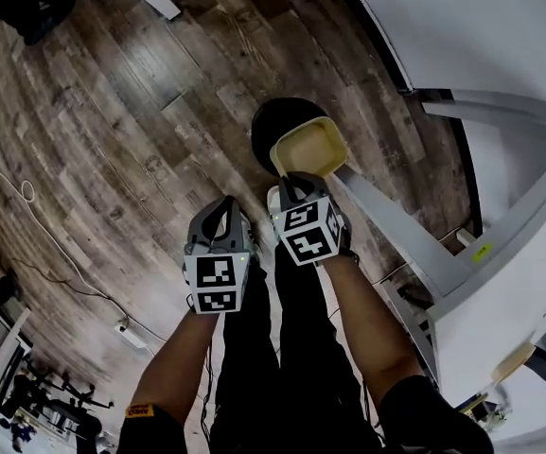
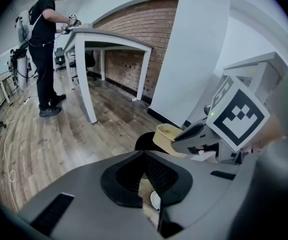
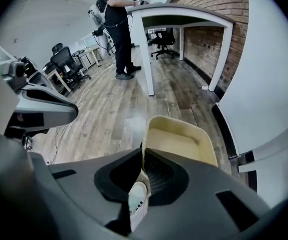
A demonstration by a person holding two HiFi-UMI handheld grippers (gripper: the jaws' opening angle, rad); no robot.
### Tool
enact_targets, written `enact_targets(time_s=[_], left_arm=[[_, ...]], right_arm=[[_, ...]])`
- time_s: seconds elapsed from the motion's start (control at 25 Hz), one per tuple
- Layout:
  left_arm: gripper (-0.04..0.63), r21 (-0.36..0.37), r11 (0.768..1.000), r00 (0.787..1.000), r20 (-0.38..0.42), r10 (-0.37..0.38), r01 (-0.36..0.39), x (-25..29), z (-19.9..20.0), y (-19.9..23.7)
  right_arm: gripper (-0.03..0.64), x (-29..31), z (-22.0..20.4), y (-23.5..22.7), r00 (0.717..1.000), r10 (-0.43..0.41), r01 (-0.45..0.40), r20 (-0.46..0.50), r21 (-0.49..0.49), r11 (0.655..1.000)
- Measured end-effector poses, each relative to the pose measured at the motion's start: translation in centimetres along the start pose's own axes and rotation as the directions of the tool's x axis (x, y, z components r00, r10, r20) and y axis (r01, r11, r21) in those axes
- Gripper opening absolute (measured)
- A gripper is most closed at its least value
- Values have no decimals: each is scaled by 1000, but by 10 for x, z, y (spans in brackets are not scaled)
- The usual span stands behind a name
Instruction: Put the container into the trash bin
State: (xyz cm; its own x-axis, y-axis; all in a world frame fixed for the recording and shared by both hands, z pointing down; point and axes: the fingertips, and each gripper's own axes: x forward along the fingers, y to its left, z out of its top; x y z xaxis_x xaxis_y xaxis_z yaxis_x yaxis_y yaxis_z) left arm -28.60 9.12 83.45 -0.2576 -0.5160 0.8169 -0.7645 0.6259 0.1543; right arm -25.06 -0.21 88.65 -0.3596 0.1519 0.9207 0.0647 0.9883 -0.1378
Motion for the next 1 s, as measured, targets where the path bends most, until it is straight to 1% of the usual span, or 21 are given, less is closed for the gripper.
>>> enact_targets(time_s=[0.28,0.48,0.56,0.6,0.64,0.72,0.88,1.0], left_arm=[[8,-15,1000,1000,-6,7,-7,17,-2,13],[8,-15,1000,1000,-13,19,-19,24,-13,23],[8,-14,1000,1000,-18,20,-20,25,-17,24],[8,-13,1000,1000,-20,18,-19,26,-19,24],[8,-14,1000,1000,-20,17,-17,25,-19,24],[8,-17,1000,1000,-18,14,-14,23,-19,23],[8,-19,1000,1000,-20,10,-10,9,-14,20],[8,-14,1000,1000,-15,-3,3,-12,-1,11]], right_arm=[[37,45,-5,-12,999,21,-19,-48,42,999],[44,65,-13,-14,998,25,-21,-61,67,998],[62,72,-18,-15,997,31,-25,-66,86,996],[86,74,-20,-16,997,34,-27,-69,98,995],[105,75,-22,-17,997,35,-27,-69,111,993],[114,71,-23,-19,998,28,-20,-63,128,992],[112,47,-19,-16,999,10,-4,-39,151,989],[105,16,-11,-7,1000,6,-5,-9,173,985]])
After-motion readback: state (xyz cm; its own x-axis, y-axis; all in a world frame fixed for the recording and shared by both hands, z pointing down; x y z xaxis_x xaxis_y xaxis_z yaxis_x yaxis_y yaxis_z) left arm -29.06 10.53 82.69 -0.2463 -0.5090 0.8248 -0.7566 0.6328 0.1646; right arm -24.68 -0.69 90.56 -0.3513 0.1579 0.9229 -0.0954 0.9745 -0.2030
